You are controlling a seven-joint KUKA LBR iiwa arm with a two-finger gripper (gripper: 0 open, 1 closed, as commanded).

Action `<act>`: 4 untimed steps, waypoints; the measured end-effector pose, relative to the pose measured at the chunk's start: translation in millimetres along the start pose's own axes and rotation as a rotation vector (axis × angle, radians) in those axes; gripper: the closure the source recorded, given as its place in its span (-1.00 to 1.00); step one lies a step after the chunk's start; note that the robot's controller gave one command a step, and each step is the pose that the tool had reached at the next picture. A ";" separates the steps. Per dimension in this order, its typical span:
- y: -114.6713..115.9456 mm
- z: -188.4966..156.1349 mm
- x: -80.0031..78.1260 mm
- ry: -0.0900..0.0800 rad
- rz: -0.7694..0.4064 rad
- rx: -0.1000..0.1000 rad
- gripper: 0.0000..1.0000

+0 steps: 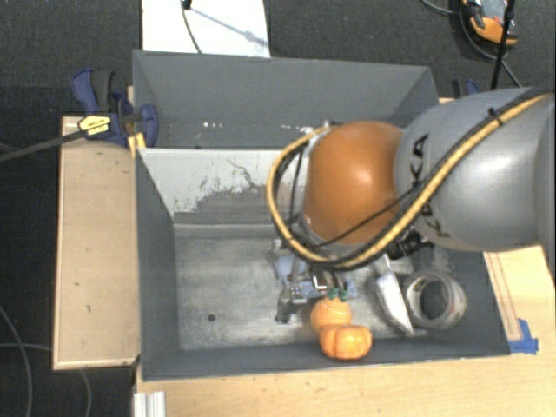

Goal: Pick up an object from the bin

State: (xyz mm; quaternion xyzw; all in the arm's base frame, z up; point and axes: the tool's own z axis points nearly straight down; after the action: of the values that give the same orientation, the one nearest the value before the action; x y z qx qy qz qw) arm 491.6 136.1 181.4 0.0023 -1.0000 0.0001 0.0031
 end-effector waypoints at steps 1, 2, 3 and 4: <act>-0.7 -4.2 -2.0 -0.008 0.006 -0.002 -1.00; -41.4 50.8 -44.7 -0.012 -0.087 -0.001 -1.00; -77.4 56.7 -56.1 -0.002 -0.137 0.000 -1.00; -123.7 30.9 -97.8 -0.015 -0.175 0.003 -1.00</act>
Offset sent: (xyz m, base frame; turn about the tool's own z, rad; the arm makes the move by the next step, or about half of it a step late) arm 0.0833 -0.0842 -0.1114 -0.1698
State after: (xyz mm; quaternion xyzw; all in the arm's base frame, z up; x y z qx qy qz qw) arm 589.8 12.9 150.0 0.0896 -0.9960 0.0014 -0.0045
